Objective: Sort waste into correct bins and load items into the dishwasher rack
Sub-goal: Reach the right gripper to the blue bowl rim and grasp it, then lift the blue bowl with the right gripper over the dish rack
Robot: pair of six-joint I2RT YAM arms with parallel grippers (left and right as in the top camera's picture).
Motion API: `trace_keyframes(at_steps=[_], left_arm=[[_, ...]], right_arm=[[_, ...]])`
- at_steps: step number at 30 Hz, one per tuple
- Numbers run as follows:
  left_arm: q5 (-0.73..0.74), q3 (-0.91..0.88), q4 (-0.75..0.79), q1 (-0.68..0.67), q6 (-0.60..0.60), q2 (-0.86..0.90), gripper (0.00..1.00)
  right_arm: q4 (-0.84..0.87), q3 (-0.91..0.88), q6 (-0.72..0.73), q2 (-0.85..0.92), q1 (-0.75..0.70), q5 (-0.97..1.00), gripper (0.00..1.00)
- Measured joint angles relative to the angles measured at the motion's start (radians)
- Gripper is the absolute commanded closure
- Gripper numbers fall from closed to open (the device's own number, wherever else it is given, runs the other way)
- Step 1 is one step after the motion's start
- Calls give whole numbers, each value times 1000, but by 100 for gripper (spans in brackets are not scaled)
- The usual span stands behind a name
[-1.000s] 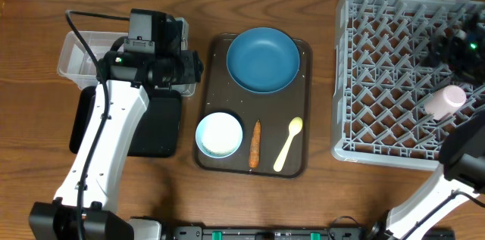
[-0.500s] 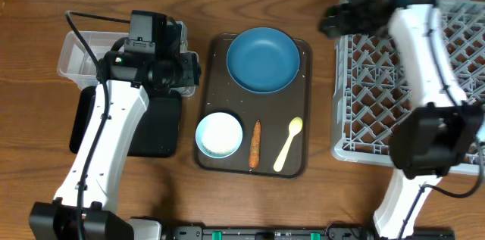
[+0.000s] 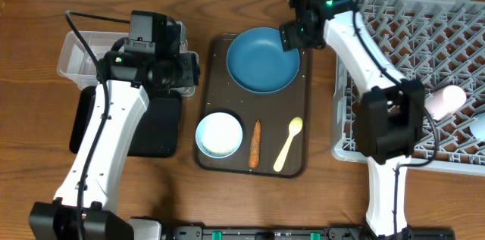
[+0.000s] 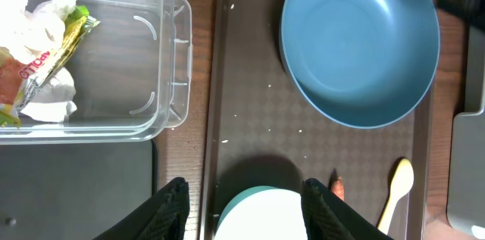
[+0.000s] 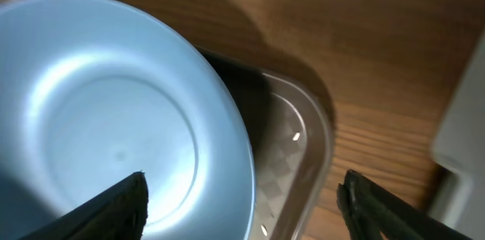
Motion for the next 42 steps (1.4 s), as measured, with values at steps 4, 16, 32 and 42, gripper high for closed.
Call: trace_keyframes(at_steps=[4, 16, 32, 42], left_arm=[[0, 0, 0, 0, 0, 0, 50], [0, 0, -1, 0, 0, 0, 50], [0, 0, -1, 0, 0, 0, 48], [-1, 0, -1, 0, 0, 0, 47]], right_arm=[[1, 0, 20, 45, 7, 14, 44], [1, -1, 55, 100, 7, 8, 99], [49, -2, -10, -85, -85, 82, 99], [207, 26, -230, -393, -222, 630, 99]])
